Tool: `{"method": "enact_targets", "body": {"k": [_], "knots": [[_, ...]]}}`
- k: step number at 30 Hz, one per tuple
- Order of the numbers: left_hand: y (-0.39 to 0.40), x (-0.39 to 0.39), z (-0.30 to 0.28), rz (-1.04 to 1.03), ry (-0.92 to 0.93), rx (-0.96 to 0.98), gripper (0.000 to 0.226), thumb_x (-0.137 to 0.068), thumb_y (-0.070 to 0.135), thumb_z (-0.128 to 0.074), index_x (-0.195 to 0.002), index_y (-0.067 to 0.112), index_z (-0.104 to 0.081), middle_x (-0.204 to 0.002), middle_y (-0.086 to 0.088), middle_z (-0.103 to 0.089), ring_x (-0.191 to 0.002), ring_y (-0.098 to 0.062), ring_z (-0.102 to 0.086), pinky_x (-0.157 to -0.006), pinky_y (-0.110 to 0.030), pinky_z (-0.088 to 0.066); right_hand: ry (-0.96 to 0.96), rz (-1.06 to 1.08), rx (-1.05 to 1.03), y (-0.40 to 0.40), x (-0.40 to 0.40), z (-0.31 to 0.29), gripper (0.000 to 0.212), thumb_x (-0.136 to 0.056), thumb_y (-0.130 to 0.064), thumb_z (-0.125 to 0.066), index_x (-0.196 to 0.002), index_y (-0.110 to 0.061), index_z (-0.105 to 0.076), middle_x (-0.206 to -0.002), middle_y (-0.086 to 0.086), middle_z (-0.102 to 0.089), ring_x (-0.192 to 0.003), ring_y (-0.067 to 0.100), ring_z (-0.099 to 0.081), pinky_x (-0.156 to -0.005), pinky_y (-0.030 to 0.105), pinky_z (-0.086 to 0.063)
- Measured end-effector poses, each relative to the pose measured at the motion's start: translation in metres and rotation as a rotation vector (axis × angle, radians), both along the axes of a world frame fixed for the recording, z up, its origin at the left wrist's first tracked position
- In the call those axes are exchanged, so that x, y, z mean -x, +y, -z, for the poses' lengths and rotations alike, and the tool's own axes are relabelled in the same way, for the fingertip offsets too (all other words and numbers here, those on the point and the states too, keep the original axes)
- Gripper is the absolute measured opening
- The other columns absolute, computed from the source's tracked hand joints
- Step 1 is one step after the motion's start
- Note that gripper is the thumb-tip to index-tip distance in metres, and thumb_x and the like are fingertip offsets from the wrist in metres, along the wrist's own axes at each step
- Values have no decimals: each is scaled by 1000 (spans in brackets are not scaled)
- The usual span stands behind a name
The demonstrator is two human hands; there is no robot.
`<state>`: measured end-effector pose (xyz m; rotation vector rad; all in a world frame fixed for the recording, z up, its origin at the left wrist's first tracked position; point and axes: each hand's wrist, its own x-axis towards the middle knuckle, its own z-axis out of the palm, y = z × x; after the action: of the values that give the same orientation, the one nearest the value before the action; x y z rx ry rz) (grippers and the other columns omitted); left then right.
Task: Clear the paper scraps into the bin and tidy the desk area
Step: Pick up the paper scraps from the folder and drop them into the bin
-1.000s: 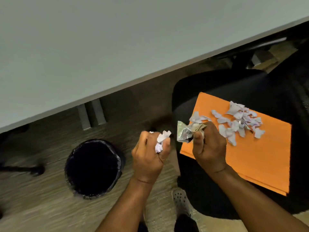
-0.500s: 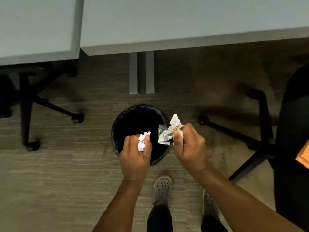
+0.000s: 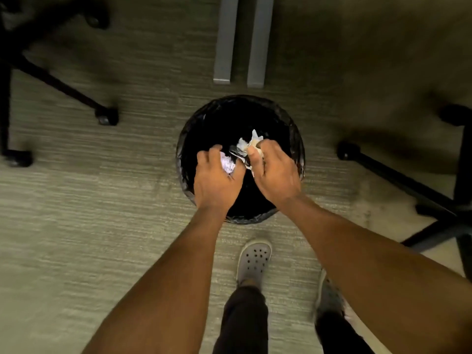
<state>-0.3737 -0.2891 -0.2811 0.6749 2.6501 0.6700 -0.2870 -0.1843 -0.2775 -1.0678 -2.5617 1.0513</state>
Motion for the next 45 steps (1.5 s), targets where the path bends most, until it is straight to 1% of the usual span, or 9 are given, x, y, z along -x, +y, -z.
{"method": "enact_targets", "body": {"k": [2, 4, 6, 8, 14, 23, 34, 39, 45], "knots": [[-6, 2, 18, 86, -133, 170, 70, -88, 47, -57, -147, 15, -37, -147, -19, -38, -127, -40, -44, -97, -50, -45, -202, -116, 27, 0, 5, 13, 47, -102, -48, -27, -130, -16, -47, -128, 13, -52, -106, 38, -57, -76, 43, -47], [-14, 0, 28, 186, -158, 361, 73, -93, 52, -44, -154, 22, -18, -163, -12, -12, -147, -35, -17, -115, -52, -25, -440, -258, -19, 0, 7, 23, 52, -102, -51, -26, -148, -27, -28, -150, 11, -35, -127, 39, -43, -93, 50, -43], [-22, -4, 29, 244, -96, 414, 72, -96, 54, -31, -156, 21, -9, -165, -7, 0, -151, -29, -1, -120, -49, -10, -529, -312, -72, -2, 5, 25, 57, -100, -56, -24, -152, -34, -16, -159, 6, -22, -139, 38, -28, -103, 53, -34], [-26, -8, 24, 258, -53, 394, 73, -96, 56, -23, -156, 19, -7, -165, -6, 2, -151, -26, 3, -122, -46, -5, -514, -325, -106, -4, 2, 22, 58, -99, -59, -22, -151, -34, -16, -161, 4, -18, -144, 34, -18, -109, 52, -28], [-32, -19, 7, 249, -82, 378, 76, -92, 62, -11, -156, 21, -5, -165, -3, 4, -151, -23, 5, -122, -43, -2, -463, -340, -98, -8, -8, 6, 62, -100, -59, -19, -153, -28, -18, -162, 6, -18, -147, 28, -13, -115, 48, -19], [-27, -38, -37, 285, -1, 373, 76, -95, 62, -13, -156, 15, -14, -165, -7, -3, -151, -26, -2, -122, -45, -6, -403, -262, -41, -3, -38, -34, 67, -97, -63, -14, -151, -25, -25, -161, 5, -21, -148, 26, -15, -116, 50, -19], [18, -96, -134, 419, 111, 239, 69, -97, 52, -18, -145, 8, -42, -157, -13, -32, -147, -29, -24, -120, -48, -16, -297, -146, -48, 25, -110, -141, 59, -101, -54, -26, -146, -17, -38, -157, 6, -31, -144, 23, -24, -117, 43, -19], [61, -138, -184, 530, 123, 159, 74, -95, 57, -14, -146, 11, -42, -158, -10, -31, -147, -27, -23, -121, -45, -11, -293, -47, -95, 57, -167, -201, 60, -101, -54, -28, -148, -17, -37, -158, 4, -29, -145, 20, -20, -117, 39, -14], [120, -201, -234, 720, 150, 88, 73, -97, 60, -15, -148, 13, -39, -160, -8, -26, -149, -23, -18, -122, -42, -8, -284, 114, -139, 99, -249, -253, 60, -101, -55, -26, -146, -19, -39, -157, 3, -32, -145, 20, -23, -116, 40, -20]]}}
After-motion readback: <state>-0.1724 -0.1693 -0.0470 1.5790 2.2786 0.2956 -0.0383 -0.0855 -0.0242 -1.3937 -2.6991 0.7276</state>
